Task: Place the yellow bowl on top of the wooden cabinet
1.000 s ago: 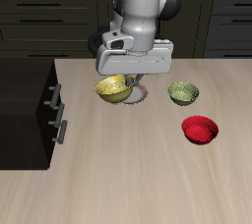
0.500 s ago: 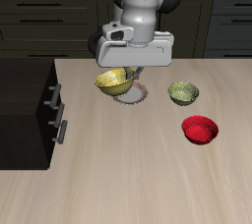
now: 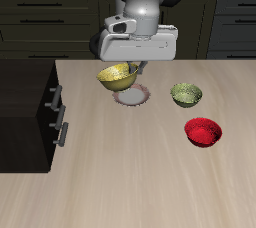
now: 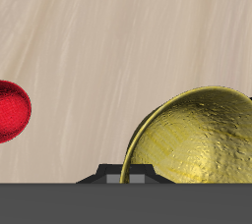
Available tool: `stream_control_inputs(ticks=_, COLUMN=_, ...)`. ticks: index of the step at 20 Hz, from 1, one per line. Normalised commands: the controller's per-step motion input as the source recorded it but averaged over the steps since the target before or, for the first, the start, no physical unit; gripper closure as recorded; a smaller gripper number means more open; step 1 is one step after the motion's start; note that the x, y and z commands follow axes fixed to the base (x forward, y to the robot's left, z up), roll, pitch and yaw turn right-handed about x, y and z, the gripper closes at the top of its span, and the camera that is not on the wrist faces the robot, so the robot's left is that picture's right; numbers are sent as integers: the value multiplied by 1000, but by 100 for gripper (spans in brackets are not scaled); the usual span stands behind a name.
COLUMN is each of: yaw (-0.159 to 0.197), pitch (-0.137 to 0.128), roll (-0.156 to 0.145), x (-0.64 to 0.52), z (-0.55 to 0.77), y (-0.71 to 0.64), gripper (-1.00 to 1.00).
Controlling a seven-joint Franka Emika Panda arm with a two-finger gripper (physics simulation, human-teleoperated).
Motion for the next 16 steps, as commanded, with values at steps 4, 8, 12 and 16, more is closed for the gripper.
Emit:
stream_control_inputs(ticks=4, yaw=1, pitch=-6, roll=-4, x=10, z=33, y=-8, gripper=100)
stream_control_inputs(ticks=8, yaw=-3, pitch=0, roll=-5, x=-45, z=27, y=-51, gripper=100)
stream_control_inputs(ticks=12, yaw=6, pitch=-7, roll=2, x=-28, z=49, y=-16, gripper=100)
stream_control_inputs(ticks=16, yaw=4, pitch=8, roll=4, x=-43, z=-25, y=-10, gripper=100)
